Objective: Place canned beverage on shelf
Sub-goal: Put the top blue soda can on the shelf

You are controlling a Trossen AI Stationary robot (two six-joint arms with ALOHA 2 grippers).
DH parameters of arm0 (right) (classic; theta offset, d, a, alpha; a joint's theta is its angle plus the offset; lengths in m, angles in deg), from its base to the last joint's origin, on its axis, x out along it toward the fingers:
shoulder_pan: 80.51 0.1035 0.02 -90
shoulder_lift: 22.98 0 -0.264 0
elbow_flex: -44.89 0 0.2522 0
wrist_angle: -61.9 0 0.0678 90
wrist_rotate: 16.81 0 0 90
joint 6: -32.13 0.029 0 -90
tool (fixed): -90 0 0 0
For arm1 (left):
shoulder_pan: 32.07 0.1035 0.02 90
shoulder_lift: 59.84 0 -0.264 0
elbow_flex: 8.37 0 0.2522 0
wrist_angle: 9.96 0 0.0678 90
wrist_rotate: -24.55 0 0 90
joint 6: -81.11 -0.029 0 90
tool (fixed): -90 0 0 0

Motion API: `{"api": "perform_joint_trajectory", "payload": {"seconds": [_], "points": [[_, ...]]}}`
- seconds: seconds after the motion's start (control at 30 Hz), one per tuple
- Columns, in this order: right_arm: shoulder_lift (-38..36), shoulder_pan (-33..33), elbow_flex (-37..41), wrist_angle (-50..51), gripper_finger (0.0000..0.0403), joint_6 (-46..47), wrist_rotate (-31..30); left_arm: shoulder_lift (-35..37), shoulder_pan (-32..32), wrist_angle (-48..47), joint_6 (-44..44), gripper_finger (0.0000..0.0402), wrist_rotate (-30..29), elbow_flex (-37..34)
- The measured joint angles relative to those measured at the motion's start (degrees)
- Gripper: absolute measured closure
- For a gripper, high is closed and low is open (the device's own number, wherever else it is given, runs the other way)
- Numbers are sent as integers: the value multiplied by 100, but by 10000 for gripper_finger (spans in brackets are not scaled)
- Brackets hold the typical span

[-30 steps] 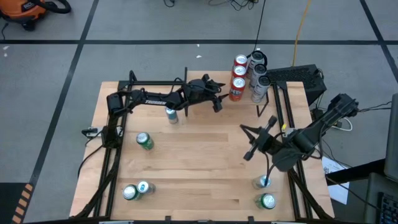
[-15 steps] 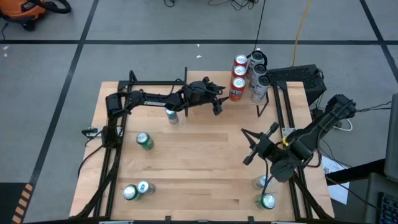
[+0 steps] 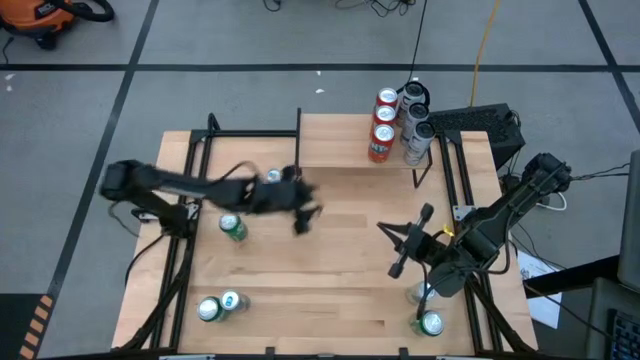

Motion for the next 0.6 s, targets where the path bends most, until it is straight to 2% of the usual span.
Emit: {"api": "perform_joint_trajectory", "payload": {"seconds": [0.1, 0.17, 0.3, 0.4, 0.5, 0.6], "points": [[0, 4, 0, -12, 385, 82, 25, 593, -818, -756, 716, 167, -584, -431], [0, 2, 0, -33, 376, 103, 24, 827, -1256, -1386, 1287, 167, -731, -605], [12, -20, 0, -84, 355, 60, 15, 1034, -1707, -2388, 2376, 160, -1620, -712], [79, -60, 0, -114, 330, 14, 13, 1061, -1586, -2890, 2685, 139, -2259, -710], [202, -121, 0, -120, 296, 53, -7, 1070, -1234, -3168, 2593, 104, -2476, -712], [258, -224, 0, -118, 254, 62, -21, 1063, -661, -3284, 2386, 60, -2451, -711]]}}
